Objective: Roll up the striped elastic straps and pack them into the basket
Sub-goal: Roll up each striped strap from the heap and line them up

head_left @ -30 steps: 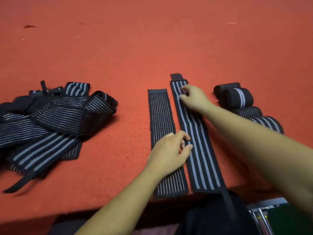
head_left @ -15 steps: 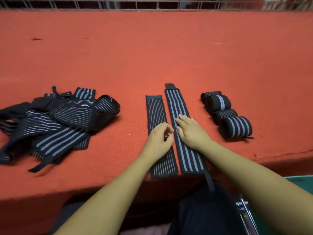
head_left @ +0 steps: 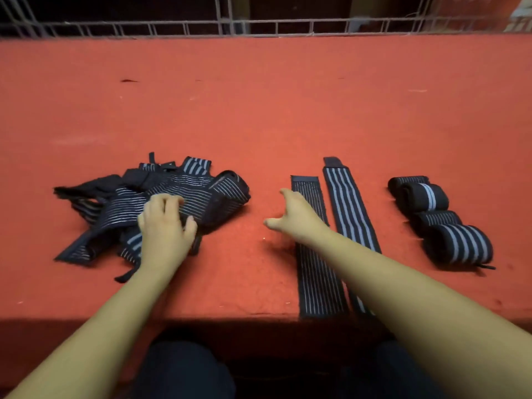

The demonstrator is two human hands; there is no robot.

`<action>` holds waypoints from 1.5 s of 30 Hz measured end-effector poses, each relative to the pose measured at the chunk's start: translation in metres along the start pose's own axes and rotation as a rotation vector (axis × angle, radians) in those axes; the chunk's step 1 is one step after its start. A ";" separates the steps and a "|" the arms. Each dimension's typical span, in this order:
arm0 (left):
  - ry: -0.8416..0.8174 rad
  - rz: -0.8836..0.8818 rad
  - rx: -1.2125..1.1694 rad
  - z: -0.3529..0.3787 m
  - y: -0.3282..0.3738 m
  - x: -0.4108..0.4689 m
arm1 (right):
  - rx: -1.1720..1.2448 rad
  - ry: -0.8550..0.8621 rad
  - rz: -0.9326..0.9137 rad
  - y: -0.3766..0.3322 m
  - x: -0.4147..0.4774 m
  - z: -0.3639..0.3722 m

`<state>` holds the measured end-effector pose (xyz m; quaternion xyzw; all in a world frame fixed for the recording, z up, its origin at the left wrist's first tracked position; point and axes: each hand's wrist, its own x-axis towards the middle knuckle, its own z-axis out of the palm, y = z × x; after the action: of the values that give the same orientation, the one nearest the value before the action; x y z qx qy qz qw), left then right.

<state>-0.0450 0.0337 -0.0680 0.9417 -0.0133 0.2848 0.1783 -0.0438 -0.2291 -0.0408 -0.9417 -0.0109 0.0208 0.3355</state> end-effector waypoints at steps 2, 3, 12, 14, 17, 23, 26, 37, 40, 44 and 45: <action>-0.106 -0.160 0.091 0.001 -0.017 0.004 | 0.022 -0.019 -0.060 -0.023 0.009 0.020; -0.169 -0.207 0.145 0.001 -0.022 0.002 | 0.026 -0.032 -0.096 -0.034 0.011 0.029; -0.198 -0.170 0.152 -0.026 -0.013 0.004 | 0.627 -0.363 0.139 -0.072 0.007 0.090; -0.217 -0.230 0.034 -0.038 0.005 0.000 | 0.855 -0.432 0.256 -0.072 0.004 0.087; -0.370 -0.419 -0.633 -0.051 0.028 -0.004 | 1.109 -0.551 0.397 -0.068 0.004 0.077; -0.520 -0.551 -1.085 -0.045 0.058 -0.028 | 1.243 -0.439 0.455 -0.049 -0.002 0.048; -0.221 -0.257 -0.531 -0.037 0.056 -0.034 | 1.052 -0.241 0.336 -0.031 -0.010 0.030; -0.465 0.157 -0.167 0.007 0.081 -0.010 | 0.828 -0.217 0.309 -0.002 -0.033 -0.002; -0.474 0.102 -0.236 0.009 0.078 -0.006 | 0.780 -0.208 0.248 0.004 -0.035 -0.008; -0.431 0.111 -0.343 0.014 0.067 0.003 | 0.797 -0.194 0.175 0.007 -0.037 -0.015; -0.392 0.098 -0.392 0.014 0.065 0.004 | 0.837 -0.178 0.159 0.006 -0.038 -0.017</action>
<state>-0.0419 -0.0319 -0.0553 0.9246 -0.1478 0.0975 0.3372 -0.0807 -0.2455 -0.0299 -0.7169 0.0423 0.1302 0.6837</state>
